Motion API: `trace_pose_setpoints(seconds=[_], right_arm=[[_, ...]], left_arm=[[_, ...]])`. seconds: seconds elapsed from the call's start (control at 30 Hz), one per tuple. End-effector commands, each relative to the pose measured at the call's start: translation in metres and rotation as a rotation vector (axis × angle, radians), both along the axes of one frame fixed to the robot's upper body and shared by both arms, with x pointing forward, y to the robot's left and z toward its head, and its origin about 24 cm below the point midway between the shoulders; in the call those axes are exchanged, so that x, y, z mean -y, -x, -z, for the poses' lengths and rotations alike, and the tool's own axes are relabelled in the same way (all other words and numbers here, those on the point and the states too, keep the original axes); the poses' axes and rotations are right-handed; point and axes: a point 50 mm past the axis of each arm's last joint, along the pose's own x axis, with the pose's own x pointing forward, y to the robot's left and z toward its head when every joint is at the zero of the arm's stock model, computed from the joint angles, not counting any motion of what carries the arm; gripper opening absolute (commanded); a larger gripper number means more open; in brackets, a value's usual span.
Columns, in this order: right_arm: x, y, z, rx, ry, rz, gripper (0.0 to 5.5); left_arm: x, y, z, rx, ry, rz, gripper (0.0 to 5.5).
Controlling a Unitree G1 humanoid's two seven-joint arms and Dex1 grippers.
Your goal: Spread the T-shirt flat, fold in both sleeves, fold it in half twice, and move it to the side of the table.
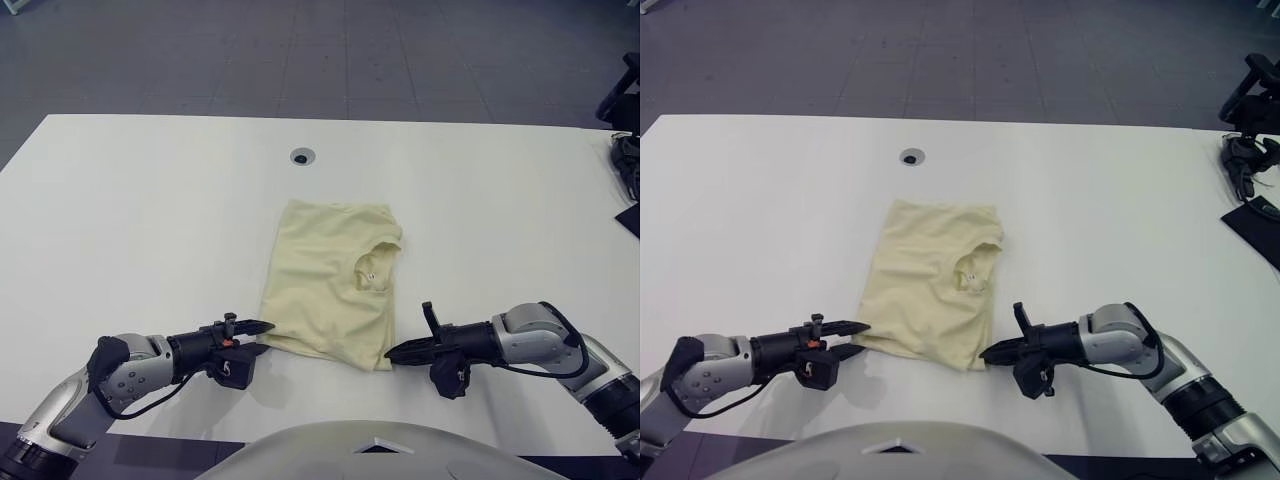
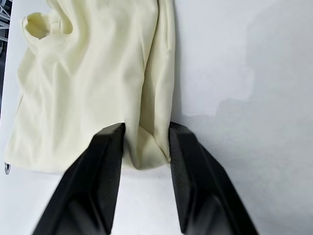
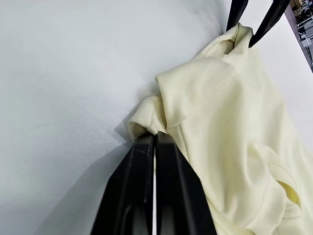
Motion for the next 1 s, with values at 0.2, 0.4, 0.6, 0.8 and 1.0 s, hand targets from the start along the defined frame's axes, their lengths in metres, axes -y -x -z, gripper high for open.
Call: trace_pose_setpoints(seconds=[0.2,0.4,0.6,0.8,1.0], right_arm=[[-0.0046,-0.0019,-0.0016,0.028,-0.043,0.013,0.22],[-0.0062,-0.0025,-0.0020,0.043,-0.062,0.009,1.10],[-0.0060,-0.0035,-0.0025,0.042,-0.056,-0.003,2.08],[-0.0064,-0.0038,-0.0026,0.046,-0.052,-0.011,3.01],[-0.0014,-0.0027,-0.0011,0.048,-0.037,-0.002,3.98]], left_arm=[[-0.0085,0.0020,0.0112,-0.025,-0.087,-0.002,0.04],[-0.0087,0.0043,0.0110,-0.034,-0.074,-0.010,0.03],[-0.0087,0.0035,0.0107,-0.031,-0.072,-0.021,0.03],[-0.0076,0.0038,0.0121,-0.036,-0.071,-0.021,0.03],[-0.0070,0.0046,0.0137,-0.042,-0.072,-0.020,0.03]])
